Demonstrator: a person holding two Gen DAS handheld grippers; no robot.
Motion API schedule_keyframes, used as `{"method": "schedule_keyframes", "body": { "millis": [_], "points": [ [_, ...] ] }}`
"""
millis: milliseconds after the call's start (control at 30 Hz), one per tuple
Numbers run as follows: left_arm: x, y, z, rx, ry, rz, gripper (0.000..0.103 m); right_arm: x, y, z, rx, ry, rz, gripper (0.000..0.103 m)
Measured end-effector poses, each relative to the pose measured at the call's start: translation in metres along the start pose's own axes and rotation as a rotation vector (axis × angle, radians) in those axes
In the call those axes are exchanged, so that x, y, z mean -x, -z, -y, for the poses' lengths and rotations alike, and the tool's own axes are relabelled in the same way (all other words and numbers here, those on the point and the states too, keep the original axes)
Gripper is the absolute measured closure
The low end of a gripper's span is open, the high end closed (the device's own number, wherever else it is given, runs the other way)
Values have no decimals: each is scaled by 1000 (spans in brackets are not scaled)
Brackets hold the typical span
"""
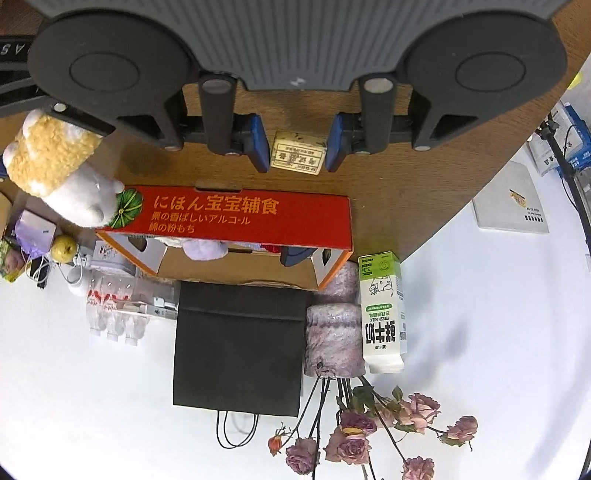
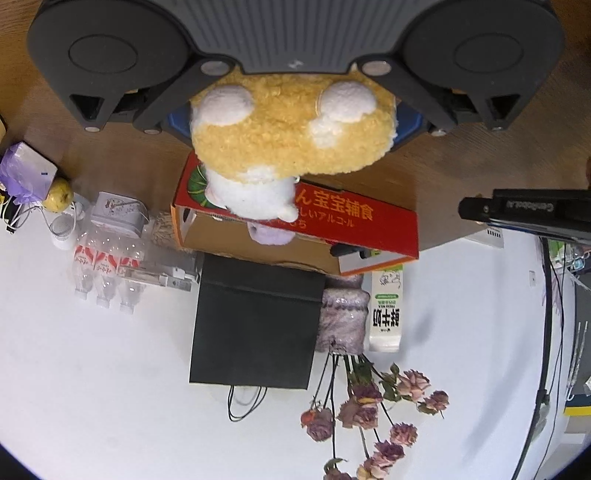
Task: Organize objects
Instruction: 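Carry the plush toy and beige block over the box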
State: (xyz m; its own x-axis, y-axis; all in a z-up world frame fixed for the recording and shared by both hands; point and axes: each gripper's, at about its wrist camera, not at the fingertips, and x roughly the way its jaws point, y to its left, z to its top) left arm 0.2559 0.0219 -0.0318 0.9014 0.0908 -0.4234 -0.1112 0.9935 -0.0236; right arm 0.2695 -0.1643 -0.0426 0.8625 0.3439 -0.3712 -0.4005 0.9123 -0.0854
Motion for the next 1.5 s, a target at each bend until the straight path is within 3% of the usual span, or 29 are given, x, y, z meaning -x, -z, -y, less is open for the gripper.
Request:
{"method": "schedule_keyframes", "body": {
  "millis": [300,667,1500],
  "points": [
    [-2,-40,10,21,6,51,70,-4,-33,4,-34,-3,62,4],
    [-37,-85,16,63,-3,120,70,-44,-72,21,-67,24,93,4],
    [-160,-120,18,-45,-29,130,70,-160,-111,75,-126,37,65,4]
  ]
}}
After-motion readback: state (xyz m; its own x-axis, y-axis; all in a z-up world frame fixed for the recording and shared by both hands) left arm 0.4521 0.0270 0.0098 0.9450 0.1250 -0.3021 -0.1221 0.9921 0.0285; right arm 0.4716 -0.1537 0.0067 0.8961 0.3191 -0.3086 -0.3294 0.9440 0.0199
